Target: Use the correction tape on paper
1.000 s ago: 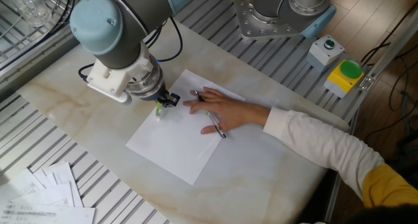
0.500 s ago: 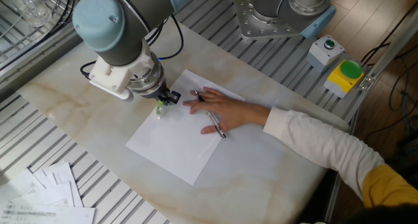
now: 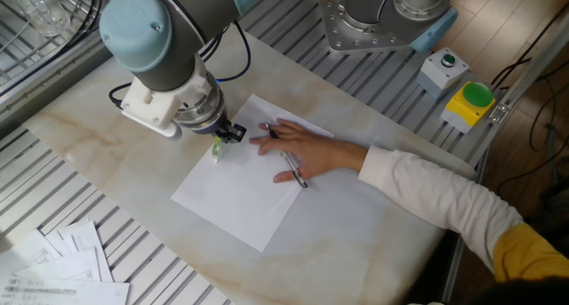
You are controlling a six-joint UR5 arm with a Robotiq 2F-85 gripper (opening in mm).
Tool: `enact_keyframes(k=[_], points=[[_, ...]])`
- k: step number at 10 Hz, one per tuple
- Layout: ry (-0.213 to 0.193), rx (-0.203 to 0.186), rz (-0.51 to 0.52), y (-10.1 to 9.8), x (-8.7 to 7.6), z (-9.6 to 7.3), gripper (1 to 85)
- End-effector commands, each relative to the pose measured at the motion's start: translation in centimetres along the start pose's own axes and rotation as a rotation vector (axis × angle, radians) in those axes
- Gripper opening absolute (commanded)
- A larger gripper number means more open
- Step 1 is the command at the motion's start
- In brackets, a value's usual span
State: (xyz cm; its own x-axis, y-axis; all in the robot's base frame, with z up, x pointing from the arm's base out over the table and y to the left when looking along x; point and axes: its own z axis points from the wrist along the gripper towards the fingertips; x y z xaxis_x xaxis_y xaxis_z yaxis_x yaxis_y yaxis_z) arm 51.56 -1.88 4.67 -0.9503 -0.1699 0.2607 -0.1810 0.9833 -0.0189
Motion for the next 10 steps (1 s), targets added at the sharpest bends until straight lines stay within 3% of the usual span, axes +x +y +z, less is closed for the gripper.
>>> enact_keyframes(k=[1,3,4,7,10], points=[[-0.027,-0.003,0.002,0.5,-1.3,-1.1,1.0],[-0.059,-0.023,0.033,0.8,-2.1,-1.9,1.0],[-0.049,-0.027,0.035,0.7,-1.9,-2.1,1.0],[0.036,-0.05,0.05,1.4,0.0,-1.5,1.0],[0.017,-0.031,0.043,0.9,-0.4,-0.7,1.0]])
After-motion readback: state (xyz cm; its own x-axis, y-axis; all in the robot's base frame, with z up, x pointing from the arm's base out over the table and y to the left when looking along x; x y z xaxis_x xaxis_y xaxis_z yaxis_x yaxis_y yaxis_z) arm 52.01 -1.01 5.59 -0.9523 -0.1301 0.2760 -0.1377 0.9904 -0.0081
